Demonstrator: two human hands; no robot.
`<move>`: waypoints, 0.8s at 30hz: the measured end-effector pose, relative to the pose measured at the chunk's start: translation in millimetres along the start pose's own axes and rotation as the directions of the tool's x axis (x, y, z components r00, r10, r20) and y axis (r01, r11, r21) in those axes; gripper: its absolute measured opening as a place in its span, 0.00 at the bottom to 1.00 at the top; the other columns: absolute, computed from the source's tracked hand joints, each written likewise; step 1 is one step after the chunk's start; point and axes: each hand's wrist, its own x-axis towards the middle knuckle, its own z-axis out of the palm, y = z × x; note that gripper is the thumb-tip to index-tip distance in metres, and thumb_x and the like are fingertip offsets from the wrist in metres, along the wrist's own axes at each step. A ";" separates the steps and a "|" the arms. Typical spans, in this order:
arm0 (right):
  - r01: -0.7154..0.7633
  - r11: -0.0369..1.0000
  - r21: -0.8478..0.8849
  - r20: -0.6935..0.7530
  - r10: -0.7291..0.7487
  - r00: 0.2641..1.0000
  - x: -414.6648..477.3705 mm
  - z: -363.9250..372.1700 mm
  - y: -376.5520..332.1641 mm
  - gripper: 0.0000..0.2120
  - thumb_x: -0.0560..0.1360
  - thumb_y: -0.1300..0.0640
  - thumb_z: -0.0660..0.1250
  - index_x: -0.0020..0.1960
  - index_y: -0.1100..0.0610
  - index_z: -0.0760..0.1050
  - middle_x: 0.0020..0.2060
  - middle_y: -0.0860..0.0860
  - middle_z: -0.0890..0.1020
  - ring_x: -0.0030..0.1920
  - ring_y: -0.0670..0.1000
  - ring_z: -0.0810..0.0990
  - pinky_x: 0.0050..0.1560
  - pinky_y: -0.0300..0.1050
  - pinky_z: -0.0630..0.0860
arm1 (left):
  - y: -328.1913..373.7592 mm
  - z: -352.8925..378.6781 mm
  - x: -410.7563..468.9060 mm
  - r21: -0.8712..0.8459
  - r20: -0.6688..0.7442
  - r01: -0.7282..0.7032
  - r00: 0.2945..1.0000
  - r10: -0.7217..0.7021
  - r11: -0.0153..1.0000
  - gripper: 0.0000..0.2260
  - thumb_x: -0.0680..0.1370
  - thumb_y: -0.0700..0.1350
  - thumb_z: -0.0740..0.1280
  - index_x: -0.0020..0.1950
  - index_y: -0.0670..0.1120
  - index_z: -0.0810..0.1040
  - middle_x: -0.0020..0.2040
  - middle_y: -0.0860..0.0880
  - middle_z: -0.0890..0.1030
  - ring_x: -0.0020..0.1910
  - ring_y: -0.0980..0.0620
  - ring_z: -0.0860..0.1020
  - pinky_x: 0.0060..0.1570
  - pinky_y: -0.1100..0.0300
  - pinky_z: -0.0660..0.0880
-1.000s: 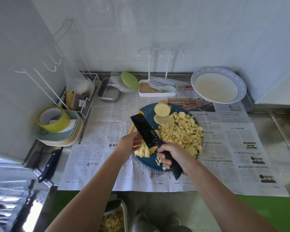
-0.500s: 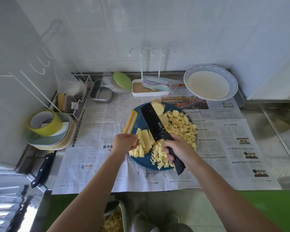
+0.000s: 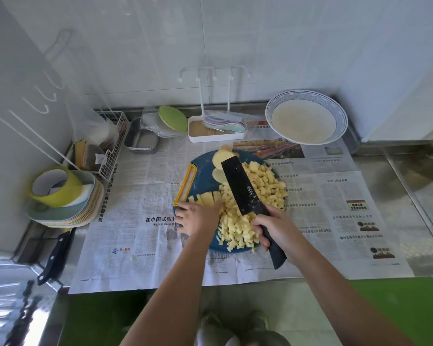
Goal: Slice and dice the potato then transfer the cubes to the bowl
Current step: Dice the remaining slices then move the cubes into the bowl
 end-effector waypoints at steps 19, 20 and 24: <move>0.052 0.998 -0.038 0.086 -0.049 0.995 6.0 -32.9 -6.6 0.06 0.74 0.67 0.61 0.40 0.60 0.68 0.30 0.55 0.69 0.23 0.52 0.65 0.25 0.44 0.66 | 17.2 15.0 4.2 0.070 -0.097 0.127 0.988 -0.120 0.989 0.49 0.72 0.62 0.69 0.78 0.40 0.43 0.74 0.40 0.53 0.73 0.39 0.54 0.67 0.39 0.59; 0.055 0.998 -0.039 0.092 -0.051 0.994 7.0 -34.7 -5.8 0.06 0.74 0.67 0.61 0.40 0.60 0.68 0.30 0.56 0.69 0.23 0.52 0.65 0.25 0.44 0.66 | 14.3 16.0 3.1 0.072 -0.110 0.118 0.988 -0.110 0.990 0.48 0.73 0.62 0.68 0.78 0.40 0.43 0.75 0.40 0.53 0.73 0.39 0.54 0.68 0.40 0.58; 0.049 0.998 -0.037 0.114 -0.045 0.993 9.4 -40.6 -2.8 0.05 0.74 0.67 0.61 0.40 0.60 0.69 0.30 0.56 0.69 0.23 0.52 0.65 0.26 0.44 0.67 | 10.5 19.8 1.1 0.045 -0.133 0.117 0.985 -0.110 0.992 0.50 0.72 0.66 0.67 0.78 0.40 0.43 0.75 0.39 0.52 0.74 0.39 0.52 0.69 0.41 0.56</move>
